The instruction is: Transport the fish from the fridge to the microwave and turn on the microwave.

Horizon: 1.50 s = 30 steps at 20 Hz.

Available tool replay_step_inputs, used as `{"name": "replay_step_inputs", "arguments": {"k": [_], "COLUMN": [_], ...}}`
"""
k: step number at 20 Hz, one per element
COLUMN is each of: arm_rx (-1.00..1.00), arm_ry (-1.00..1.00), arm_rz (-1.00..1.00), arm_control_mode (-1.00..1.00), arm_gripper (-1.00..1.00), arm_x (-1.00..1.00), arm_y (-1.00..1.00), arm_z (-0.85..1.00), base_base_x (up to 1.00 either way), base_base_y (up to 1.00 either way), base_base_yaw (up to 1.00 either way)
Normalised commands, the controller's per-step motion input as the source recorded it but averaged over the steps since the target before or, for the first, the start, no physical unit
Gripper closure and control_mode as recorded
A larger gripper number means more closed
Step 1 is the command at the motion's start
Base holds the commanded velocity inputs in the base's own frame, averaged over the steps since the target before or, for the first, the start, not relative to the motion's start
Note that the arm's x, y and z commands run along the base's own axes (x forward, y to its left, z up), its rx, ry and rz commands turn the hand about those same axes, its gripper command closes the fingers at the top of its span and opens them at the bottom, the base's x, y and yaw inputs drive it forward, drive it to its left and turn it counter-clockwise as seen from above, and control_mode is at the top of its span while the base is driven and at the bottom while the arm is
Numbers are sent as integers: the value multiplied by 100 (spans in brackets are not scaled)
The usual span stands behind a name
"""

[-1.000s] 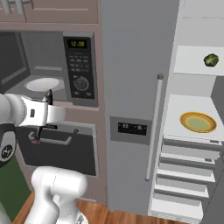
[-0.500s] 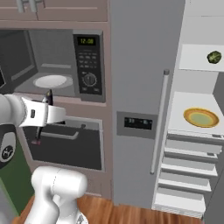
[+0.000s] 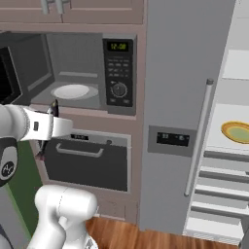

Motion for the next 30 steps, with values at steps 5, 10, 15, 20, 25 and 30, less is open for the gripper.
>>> {"name": "replay_step_inputs", "arguments": {"k": [5, 10, 15, 20, 25, 30], "arm_rx": [0, 0, 0, 0, 0, 0], "arm_ry": [0, 0, 0, 0, 0, 0], "arm_rz": [0, 0, 0, 0, 0, 0], "arm_control_mode": [100, 100, 100, 100, 100, 100], "arm_gripper": [100, 100, 100, 100, 100, 100], "arm_x": [0, 0, 0, 0, 0, 0], "arm_y": [0, 0, 0, 0, 0, 0], "arm_z": [0, 0, 0, 0, 0, 0], "base_base_x": [0, 0, 0, 9, 22, 21], "base_base_y": [44, 42, 31, 16, 18, 26], "base_base_yaw": [0, 0, 0, -1, -3, -3]}}
